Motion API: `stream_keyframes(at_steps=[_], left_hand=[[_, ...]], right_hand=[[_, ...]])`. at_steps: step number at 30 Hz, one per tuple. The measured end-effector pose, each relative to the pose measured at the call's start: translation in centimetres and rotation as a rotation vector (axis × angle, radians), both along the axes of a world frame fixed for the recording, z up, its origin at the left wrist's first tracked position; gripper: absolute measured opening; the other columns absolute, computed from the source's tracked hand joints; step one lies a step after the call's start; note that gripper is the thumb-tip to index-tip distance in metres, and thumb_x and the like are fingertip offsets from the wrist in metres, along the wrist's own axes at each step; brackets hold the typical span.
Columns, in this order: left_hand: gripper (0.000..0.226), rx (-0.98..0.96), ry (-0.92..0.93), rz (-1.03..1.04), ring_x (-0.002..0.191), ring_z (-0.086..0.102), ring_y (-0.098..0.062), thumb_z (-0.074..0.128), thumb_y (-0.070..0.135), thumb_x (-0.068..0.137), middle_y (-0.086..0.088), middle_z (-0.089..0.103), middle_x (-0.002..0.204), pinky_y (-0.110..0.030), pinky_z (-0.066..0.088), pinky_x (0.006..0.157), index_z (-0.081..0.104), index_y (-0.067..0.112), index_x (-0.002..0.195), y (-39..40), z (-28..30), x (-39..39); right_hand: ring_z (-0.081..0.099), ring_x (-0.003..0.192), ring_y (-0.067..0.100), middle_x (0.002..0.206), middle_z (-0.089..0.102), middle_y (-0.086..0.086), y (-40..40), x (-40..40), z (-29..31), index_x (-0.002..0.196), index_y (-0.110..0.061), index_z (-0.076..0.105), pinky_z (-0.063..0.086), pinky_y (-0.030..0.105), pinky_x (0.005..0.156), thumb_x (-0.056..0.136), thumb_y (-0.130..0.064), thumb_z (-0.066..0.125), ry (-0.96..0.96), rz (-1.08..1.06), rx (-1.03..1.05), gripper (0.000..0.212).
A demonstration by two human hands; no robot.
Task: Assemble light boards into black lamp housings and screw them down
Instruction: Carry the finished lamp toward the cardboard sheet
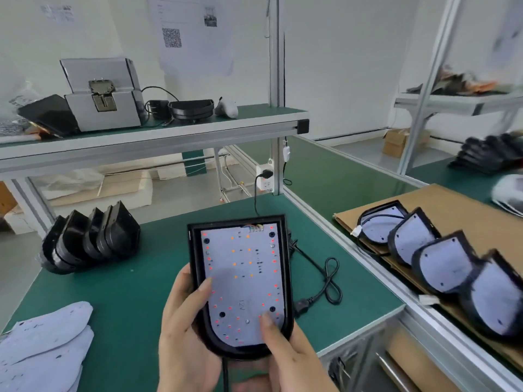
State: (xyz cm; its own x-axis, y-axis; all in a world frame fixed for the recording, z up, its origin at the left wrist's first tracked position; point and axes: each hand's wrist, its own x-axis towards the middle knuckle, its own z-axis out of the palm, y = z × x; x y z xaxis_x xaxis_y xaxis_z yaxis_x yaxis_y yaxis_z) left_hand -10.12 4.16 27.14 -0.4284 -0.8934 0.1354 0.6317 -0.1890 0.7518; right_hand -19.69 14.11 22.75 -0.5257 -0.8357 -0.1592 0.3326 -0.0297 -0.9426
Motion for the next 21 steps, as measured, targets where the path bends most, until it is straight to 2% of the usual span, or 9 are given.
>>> stream_keyframes(at_steps=[2,3,6,8,10,12,14,18,21], left_hand=[[0.045,-0.009,-0.007,-0.067,0.107,0.071,-0.031,0.065,0.018,0.081,-0.014,0.071,0.126,-0.040,0.062,0.087,0.069,0.013,0.126,0.8,0.1,-1.8],[0.047,-0.019,-0.027,-0.097,0.109,0.070,-0.031,0.065,0.018,0.082,-0.014,0.070,0.128,-0.041,0.061,0.088,0.068,0.013,0.128,1.3,0.2,-2.9],[0.051,-0.106,-0.172,-0.124,0.114,0.071,-0.027,0.072,0.024,0.080,-0.009,0.071,0.130,-0.044,0.058,0.093,0.067,0.024,0.131,3.3,0.8,-6.4],[0.045,-0.243,-0.294,-0.145,0.110,0.072,-0.007,0.085,0.030,0.079,0.011,0.075,0.122,-0.023,0.059,0.084,0.071,0.044,0.120,5.1,1.3,-8.8],[0.028,-0.420,-0.395,-0.247,0.099,0.066,0.016,0.075,0.040,0.085,0.034,0.072,0.108,-0.001,0.048,0.073,0.070,0.060,0.104,6.9,2.0,-11.0],[0.023,-0.489,-0.455,-0.348,0.099,0.060,0.024,0.063,0.044,0.089,0.045,0.066,0.106,0.004,0.043,0.072,0.067,0.054,0.109,8.4,2.0,-12.9],[0.036,-0.533,-0.511,-0.423,0.106,0.057,0.025,0.059,0.053,0.083,0.048,0.063,0.110,0.003,0.044,0.081,0.060,0.046,0.118,9.8,1.7,-14.3],[0.048,-0.696,-0.616,-0.563,0.118,0.055,0.019,0.057,0.058,0.083,0.042,0.061,0.124,0.001,0.043,0.088,0.056,0.048,0.129,12.4,0.5,-15.3],[0.043,-0.758,-0.664,-0.583,0.116,0.060,0.015,0.064,0.050,0.082,0.040,0.066,0.119,-0.003,0.045,0.091,0.061,0.047,0.124,12.8,-0.9,-15.5]], right_hand=[[0.075,0.106,0.017,0.117,0.077,-0.013,1.1,-0.6,0.6,0.113,-0.046,0.076,0.055,0.039,0.091,0.046,-0.086,0.078,-0.018,-0.123,-0.022,0.078],[0.075,0.105,0.029,0.121,0.076,-0.008,1.7,-1.0,1.2,0.116,-0.046,0.075,0.055,0.045,0.084,0.053,-0.080,0.079,-0.042,-0.163,-0.014,0.072],[0.072,0.112,0.037,0.124,0.076,-0.003,4.3,-3.1,1.9,0.126,-0.037,0.073,0.057,0.047,0.082,0.067,-0.068,0.085,-0.122,-0.236,-0.053,0.068],[0.072,0.109,0.044,0.120,0.078,0.001,6.7,-5.1,1.8,0.128,-0.030,0.071,0.060,0.051,0.087,0.073,-0.053,0.085,-0.214,-0.236,-0.094,0.061],[0.072,0.090,0.046,0.113,0.079,0.009,9.2,-6.8,2.8,0.123,-0.026,0.072,0.057,0.040,0.064,0.076,-0.041,0.078,-0.251,-0.266,-0.128,0.050],[0.065,0.084,0.045,0.109,0.078,0.021,11.3,-8.5,3.6,0.116,-0.020,0.077,0.047,0.033,0.051,0.081,-0.039,0.071,-0.248,-0.310,-0.163,0.040],[0.068,0.074,0.043,0.103,0.077,0.026,13.7,-10.5,4.2,0.117,-0.014,0.075,0.044,0.030,0.043,0.087,-0.035,0.066,-0.254,-0.435,-0.215,0.038],[0.075,0.088,0.044,0.115,0.075,0.024,20.0,-15.3,4.5,0.131,-0.013,0.061,0.048,0.026,0.044,0.099,-0.031,0.058,-0.308,-0.666,-0.340,0.037],[0.078,0.091,0.038,0.115,0.077,0.017,25.7,-19.2,4.0,0.130,-0.012,0.062,0.060,0.029,0.059,0.107,-0.028,0.050,-0.326,-0.876,-0.363,0.030]])
